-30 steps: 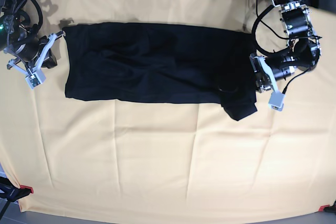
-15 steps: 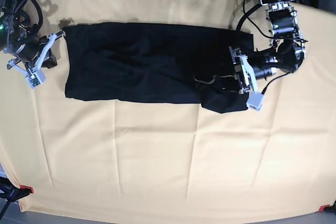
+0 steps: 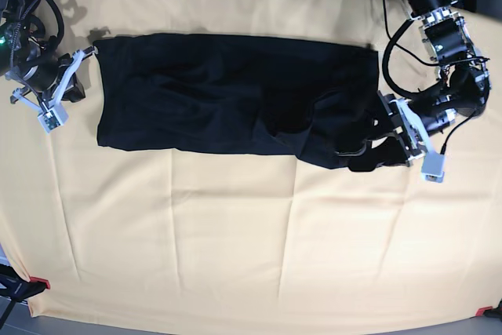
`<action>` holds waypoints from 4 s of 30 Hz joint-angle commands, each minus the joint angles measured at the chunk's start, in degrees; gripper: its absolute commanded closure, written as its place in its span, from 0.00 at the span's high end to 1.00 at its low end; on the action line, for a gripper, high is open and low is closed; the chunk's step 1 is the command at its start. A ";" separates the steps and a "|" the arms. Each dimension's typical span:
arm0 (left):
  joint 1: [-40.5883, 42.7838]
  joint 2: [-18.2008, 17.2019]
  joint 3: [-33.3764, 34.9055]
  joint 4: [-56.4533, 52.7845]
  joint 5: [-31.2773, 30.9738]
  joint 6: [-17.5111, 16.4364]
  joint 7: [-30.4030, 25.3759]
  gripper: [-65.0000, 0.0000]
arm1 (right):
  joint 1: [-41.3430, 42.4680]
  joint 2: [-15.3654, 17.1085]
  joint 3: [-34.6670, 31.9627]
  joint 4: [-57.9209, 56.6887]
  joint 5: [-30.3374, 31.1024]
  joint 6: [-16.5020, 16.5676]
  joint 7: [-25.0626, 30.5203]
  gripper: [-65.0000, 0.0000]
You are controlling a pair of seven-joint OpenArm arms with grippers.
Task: Fold the T-shirt properly
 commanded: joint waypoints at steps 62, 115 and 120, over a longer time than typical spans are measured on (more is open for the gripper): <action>9.38 -20.96 14.32 9.31 0.92 -4.43 -0.82 0.63 | 0.48 0.98 0.66 0.74 4.87 0.11 2.95 0.00; 8.90 -27.74 18.12 9.31 18.18 -4.43 -10.10 0.69 | 0.48 0.98 0.66 0.74 4.90 0.13 6.19 0.00; 8.90 -27.56 18.45 9.31 18.78 -4.43 -13.46 0.69 | 0.48 0.98 0.66 0.74 4.87 0.13 6.14 0.00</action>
